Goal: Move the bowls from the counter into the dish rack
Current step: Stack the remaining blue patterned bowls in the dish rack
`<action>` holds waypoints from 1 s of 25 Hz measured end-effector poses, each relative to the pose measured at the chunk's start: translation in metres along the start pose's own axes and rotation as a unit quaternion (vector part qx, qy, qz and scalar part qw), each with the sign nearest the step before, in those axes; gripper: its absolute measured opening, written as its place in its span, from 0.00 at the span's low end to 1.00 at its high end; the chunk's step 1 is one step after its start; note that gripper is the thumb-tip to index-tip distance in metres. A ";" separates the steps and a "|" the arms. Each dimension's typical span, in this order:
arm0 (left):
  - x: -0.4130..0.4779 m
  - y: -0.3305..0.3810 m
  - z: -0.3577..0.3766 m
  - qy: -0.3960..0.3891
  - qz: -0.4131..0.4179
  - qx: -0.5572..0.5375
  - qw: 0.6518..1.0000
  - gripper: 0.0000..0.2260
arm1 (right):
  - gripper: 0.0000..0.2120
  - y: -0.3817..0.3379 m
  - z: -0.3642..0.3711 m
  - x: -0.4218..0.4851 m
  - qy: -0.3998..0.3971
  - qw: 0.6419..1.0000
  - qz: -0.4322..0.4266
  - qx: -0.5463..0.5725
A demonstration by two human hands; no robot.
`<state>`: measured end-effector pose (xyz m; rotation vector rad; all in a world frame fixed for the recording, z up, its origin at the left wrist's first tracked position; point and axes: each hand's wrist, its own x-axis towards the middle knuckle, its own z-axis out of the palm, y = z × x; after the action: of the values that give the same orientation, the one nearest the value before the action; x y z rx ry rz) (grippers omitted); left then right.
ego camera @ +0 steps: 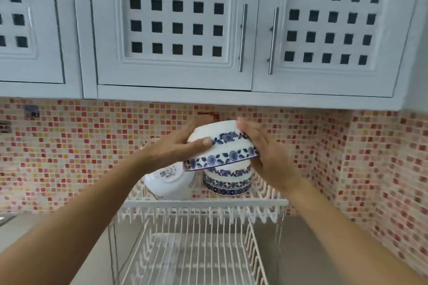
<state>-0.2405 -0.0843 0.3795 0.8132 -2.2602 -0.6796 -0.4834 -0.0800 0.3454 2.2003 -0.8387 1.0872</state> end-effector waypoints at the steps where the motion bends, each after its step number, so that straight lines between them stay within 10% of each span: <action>1: 0.006 0.002 0.006 -0.011 -0.004 -0.029 1.000 0.40 | 0.39 0.010 0.000 -0.003 0.001 1.000 -0.007 -0.005; 4: 0.019 -0.001 0.020 -0.002 -0.007 -0.083 0.997 0.42 | 0.38 0.033 0.002 -0.012 -0.021 0.999 -0.028 -0.002; 13: 0.054 -0.049 0.063 0.097 0.088 0.243 0.961 0.54 | 0.52 0.066 0.014 -0.038 -0.293 0.951 0.073 0.071; 25: 0.063 -0.090 0.088 0.044 0.009 0.275 0.960 0.58 | 0.62 0.065 0.042 -0.041 -0.297 0.924 0.202 0.130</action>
<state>-0.3079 -0.1672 0.2879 1.0487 -2.3961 0.0121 -0.5299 -0.1404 0.3022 2.7125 -1.5383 0.7224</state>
